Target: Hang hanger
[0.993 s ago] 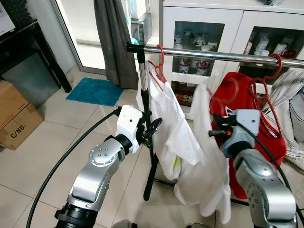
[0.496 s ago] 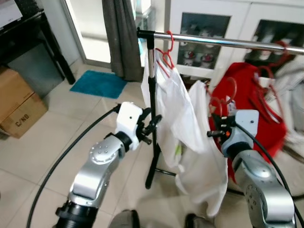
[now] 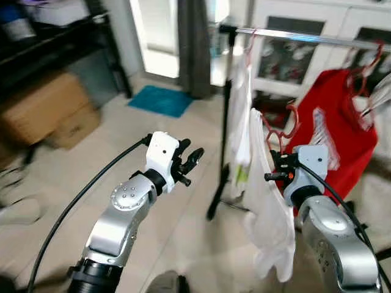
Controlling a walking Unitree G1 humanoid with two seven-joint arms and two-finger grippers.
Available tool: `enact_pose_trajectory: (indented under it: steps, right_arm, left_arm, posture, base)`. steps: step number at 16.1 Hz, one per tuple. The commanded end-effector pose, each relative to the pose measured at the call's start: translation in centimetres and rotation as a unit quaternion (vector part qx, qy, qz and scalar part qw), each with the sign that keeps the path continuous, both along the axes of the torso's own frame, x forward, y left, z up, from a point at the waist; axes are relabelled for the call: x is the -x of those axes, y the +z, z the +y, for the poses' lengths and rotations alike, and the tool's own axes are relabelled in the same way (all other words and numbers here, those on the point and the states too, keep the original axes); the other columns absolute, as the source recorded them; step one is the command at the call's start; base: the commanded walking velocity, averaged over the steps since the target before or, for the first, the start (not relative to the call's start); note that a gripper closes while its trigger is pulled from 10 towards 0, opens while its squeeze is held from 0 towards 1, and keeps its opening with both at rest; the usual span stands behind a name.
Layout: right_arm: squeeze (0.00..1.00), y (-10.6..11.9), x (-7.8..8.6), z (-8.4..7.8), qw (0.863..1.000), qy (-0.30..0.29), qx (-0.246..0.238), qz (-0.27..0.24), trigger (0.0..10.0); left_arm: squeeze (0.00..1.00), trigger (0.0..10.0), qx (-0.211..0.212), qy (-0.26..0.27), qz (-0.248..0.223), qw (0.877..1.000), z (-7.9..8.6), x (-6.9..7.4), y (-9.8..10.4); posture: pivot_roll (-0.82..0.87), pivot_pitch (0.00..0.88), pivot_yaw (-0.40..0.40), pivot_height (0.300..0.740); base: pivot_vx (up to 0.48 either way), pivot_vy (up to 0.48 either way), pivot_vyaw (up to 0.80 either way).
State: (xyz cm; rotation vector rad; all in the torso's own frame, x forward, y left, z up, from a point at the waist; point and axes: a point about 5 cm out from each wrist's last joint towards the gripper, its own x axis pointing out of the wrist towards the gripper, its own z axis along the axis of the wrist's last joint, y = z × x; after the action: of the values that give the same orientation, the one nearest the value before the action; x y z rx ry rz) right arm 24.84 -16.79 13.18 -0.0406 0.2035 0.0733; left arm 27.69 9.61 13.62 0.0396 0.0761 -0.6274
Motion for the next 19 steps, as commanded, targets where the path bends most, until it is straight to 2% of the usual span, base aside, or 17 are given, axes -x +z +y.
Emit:
enact_pose_trajectory:
  steps: [1, 4, 5, 6, 8, 11, 12, 14, 15, 16, 19]
  right_arm:
    - [0.0, 0.6, 0.1, -0.1, 1.0, 0.001, 0.0, -0.017, 0.0]
    - [0.0, 0.8, 0.0, 0.1, 1.0, 0.007, -0.003, -0.023, 0.0]
    - [0.0, 1.3, -0.1, 0.7, 0.999, 0.026, -0.012, -0.034, 0.0]
    - [0.0, 1.8, -0.1, 1.1, 0.998, 0.043, -0.024, -0.042, 0.0]
    - [0.0, 2.8, -0.1, 2.3, 0.993, 0.094, -0.038, -0.06, 0.0]
    - [0.0, 3.8, 0.3, 3.9, 0.982, 0.166, -0.046, -0.079, 0.0]
    - [0.0, 4.1, 0.4, 4.4, 0.977, 0.189, -0.049, -0.082, 0.0]
    - [0.0, 4.3, 0.6, 4.9, 0.973, 0.208, -0.055, -0.085, 0.0]
    - [0.0, 4.4, 0.6, 5.0, 0.971, 0.214, -0.057, -0.086, 0.0]
    - [0.0, 4.6, 0.8, 5.3, 0.968, 0.229, -0.06, -0.09, 0.0]
    - [0.0, 5.0, 1.2, 5.8, 0.958, 0.261, -0.075, -0.094, 0.0]
  left_arm:
    - [0.0, 10.0, -0.004, -0.009, -0.003, 1.0, -0.2, 0.0, 0.1]
    - [0.0, 10.0, 0.003, -0.017, 0.009, 1.0, -0.4, -0.2, -0.1]
    - [0.16, 10.0, 0.021, -0.03, 0.033, 0.999, -0.8, -0.3, -0.3]
    - [1.0, 10.0, 0.026, -0.039, 0.036, 0.998, -1.1, -0.5, -0.4]
    - [1.0, 10.0, -0.01, -0.028, 0.046, 0.998, -1.7, -1.6, -0.8]
    - [1.0, 10.0, 0.005, -0.023, 0.059, 0.998, -3.0, -3.8, 0.0]
    - [1.0, 10.0, -0.002, -0.02, 0.064, 0.998, -3.3, -4.4, 0.1]
    - [0.98, 10.0, 0.003, -0.014, 0.063, 0.998, -3.9, -5.0, 0.4]
    - [0.89, 10.0, 0.008, -0.011, 0.063, 0.998, -4.1, -5.2, 0.6]
    - [0.0, 10.0, 0.012, -0.003, 0.066, 0.998, -4.3, -5.6, 0.7]
    - [0.0, 10.0, 0.021, -0.004, 0.067, 0.998, -4.6, -6.0, 0.6]
  posture:
    - [-0.05, 0.013, 0.084, 0.74]
    - [-0.05, 0.009, 0.084, 0.74]
    - [-0.05, 0.009, 0.083, 0.74]
    - [-0.05, 0.009, 0.082, 0.74]
    - [-0.05, 0.008, 0.079, 0.74]
    - [-0.05, 0.004, 0.087, 0.74]
    - [-0.05, 0.003, 0.093, 0.74]
    - [-0.05, 0.002, 0.094, 0.74]
    - [-0.05, 0.002, 0.094, 0.74]
    - [-0.05, 0.003, 0.093, 0.74]
    - [-0.06, 0.003, 0.093, 0.74]
  base:
    - [-0.307, 0.0, 0.0]
    - [-0.198, 0.0, 0.0]
    - [0.0, 0.0, 0.0]
    - [0.0, 0.0, 0.0]
    - [0.0, 0.0, 0.0]
    - [0.0, 0.0, 0.0]
    - [0.0, 0.0, 0.0]
    - [0.0, 0.0, 0.0]
    - [0.0, 0.0, 0.0]
    - [0.0, 0.0, 0.0]
    - [0.0, 0.0, 0.0]
